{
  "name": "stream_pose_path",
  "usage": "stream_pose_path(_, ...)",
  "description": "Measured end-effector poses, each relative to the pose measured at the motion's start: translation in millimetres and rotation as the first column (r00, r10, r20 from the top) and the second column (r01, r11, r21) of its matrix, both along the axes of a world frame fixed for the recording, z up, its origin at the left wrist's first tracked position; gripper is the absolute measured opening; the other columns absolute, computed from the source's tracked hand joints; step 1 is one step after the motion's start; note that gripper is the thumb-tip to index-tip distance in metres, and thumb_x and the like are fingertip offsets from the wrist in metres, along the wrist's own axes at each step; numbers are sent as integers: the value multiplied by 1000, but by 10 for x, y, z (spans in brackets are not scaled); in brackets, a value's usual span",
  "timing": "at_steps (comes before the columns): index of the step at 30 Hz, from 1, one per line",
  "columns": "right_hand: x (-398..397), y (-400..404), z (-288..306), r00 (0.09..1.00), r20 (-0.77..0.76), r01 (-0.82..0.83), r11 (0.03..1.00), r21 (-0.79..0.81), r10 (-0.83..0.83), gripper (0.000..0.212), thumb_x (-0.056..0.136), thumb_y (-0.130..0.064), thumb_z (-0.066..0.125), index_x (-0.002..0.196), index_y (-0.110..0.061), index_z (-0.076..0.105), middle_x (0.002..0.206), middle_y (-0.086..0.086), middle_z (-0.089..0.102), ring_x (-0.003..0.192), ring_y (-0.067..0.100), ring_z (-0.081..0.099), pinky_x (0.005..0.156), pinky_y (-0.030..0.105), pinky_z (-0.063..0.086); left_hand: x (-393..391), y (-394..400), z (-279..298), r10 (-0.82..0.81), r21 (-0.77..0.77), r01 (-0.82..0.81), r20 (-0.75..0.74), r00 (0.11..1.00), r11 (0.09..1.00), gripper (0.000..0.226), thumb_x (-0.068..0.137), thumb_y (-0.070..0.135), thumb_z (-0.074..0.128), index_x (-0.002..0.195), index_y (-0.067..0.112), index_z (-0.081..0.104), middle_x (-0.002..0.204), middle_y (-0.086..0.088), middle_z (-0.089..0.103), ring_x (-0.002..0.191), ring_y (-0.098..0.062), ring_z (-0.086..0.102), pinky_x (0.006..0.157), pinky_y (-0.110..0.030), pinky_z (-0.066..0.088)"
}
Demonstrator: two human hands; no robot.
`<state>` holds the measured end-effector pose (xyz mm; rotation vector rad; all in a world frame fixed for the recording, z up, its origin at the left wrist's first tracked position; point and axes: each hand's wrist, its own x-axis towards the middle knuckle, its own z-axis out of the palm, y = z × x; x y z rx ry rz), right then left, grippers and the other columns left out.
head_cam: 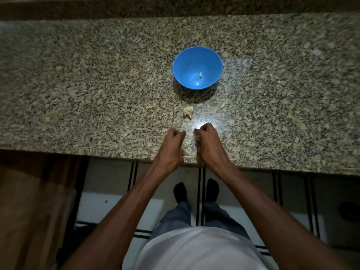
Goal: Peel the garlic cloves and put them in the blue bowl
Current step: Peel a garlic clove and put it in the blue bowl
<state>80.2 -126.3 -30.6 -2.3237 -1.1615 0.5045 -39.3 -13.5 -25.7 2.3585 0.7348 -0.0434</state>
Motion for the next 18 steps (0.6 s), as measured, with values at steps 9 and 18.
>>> stream_pose_path(9,139,-50,148,972,-83,226,972,67,-220,18,99,3,59,105,-3,75,105,11,60,86,24,63,68,28,56,180,62,-39,150,-33,-147,248,957,989,31,98,1,55,128,2,65,114,-3,56,96,-7,54,87,-15,50)
stream_pose_path(18,-88,-25,97,985,-29,167,985,-38,-168,13,93,8,66,98,-4,66,110,8,46,96,24,55,73,37,59,-57,144,-97,88,-16,-88,30,996,996,66,84,14,71,146,9,49,136,-8,36,129,-24,33,99,-33,43)
